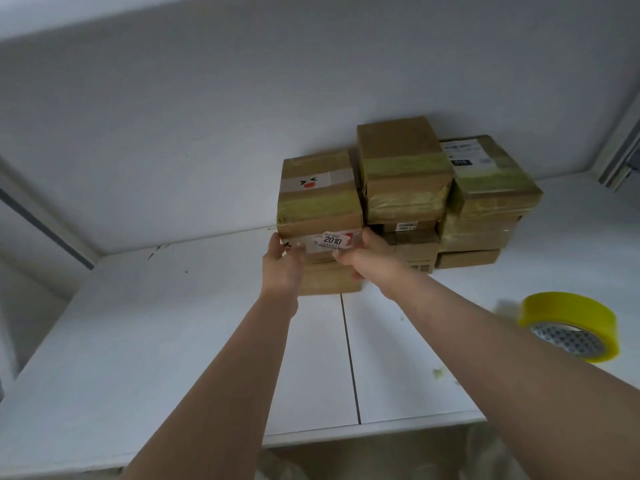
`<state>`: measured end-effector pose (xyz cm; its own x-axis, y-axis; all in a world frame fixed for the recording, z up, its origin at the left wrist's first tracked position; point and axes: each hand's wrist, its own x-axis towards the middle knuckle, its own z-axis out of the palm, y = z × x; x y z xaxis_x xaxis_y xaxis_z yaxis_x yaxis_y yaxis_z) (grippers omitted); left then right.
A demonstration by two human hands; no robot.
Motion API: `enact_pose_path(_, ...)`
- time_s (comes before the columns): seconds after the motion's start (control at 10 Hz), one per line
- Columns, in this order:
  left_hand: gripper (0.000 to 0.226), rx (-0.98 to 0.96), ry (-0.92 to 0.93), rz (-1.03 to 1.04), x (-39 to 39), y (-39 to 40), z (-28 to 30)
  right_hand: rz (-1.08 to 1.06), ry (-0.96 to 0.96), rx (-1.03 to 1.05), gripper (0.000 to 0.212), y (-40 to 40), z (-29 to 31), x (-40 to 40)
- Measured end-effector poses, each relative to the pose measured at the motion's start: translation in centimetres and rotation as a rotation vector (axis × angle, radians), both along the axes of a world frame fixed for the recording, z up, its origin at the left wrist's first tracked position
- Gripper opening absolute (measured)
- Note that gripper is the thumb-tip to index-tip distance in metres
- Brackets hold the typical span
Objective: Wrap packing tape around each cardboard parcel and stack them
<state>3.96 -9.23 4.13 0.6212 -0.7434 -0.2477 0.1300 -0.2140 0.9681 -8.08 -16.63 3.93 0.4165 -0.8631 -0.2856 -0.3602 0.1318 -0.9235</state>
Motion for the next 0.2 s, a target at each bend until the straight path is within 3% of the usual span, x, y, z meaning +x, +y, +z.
enact_pose_path(0.2,0.036,-0.014,-0.021,-0.012,-1.9,1.1,0.7,0.085,-0.046,0.062,0.034,1.2,0.1,-1.9)
